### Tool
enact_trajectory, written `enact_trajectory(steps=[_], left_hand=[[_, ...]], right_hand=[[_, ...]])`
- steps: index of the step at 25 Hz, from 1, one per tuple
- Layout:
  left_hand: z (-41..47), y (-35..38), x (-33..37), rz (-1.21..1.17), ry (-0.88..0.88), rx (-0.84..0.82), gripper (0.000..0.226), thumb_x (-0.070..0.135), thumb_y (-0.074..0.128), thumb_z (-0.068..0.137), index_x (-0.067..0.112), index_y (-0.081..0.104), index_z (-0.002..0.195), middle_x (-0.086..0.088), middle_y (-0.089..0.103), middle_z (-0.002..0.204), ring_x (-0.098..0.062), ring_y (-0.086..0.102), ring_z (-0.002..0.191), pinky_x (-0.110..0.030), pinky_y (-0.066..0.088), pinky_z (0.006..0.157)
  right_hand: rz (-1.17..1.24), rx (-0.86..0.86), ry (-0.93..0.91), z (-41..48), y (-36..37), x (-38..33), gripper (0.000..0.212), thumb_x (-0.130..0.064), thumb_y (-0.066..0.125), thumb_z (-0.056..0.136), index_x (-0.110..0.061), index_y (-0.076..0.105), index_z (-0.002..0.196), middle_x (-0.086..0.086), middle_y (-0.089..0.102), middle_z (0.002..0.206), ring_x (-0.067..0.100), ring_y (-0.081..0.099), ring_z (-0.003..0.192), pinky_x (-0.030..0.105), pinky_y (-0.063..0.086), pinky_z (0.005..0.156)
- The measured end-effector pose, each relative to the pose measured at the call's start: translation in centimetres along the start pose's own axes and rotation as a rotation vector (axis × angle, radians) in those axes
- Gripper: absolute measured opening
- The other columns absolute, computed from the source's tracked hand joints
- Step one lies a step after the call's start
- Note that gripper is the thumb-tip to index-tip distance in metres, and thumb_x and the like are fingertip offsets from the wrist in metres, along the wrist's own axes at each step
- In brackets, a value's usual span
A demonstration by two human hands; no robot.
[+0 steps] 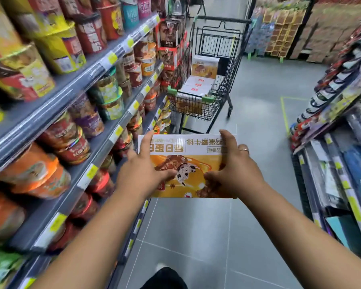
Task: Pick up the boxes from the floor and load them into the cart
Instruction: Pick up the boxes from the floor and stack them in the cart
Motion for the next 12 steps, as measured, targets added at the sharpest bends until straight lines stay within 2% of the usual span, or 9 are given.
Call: enact_trajectory(steps=[7, 12], left_hand=[[20.4, 2.0, 4.3, -0.006, 0.084, -0.011, 0.116, 0.068, 0.076, 0.06, 0.051, -0.002, 0.144, -0.017, 0.046, 0.129, -0.038, 0.053, 0.115, -0.045, 0.045, 0.092], [34.6, 3.8, 7.7, 0.006, 0.142, -0.104, 0.113, 0.066, 0.076, 0.063, 0.052, -0.002, 0.143, -0.018, 0.045, 0.128, -0.039, 0.055, 0.11, -0.043, 0.047, 0.088]], right_hand=[[0.023, 0.048, 0.055, 19.0, 0.2, 0.1, 0.105, -0.04, 0.081, 0.067, -0.044, 0.009, 0.144, 0.012, 0.043, 0.123, 0.036, 0.059, 0.101, 0.039, 0.047, 0.085], [0.052, 0.072, 0.157, 31.9, 0.3, 0.2, 0.104, -0.036, 0.082, 0.066, -0.046, 0.012, 0.142, 0.011, 0.045, 0.122, 0.034, 0.058, 0.104, 0.038, 0.046, 0.084]])
Point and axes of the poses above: each hand's wrist, its own z-axis towards the middle knuckle, its own y-axis out of the palm, x = y × z, the point moved 5 cm from there along z, towards the middle knuckle
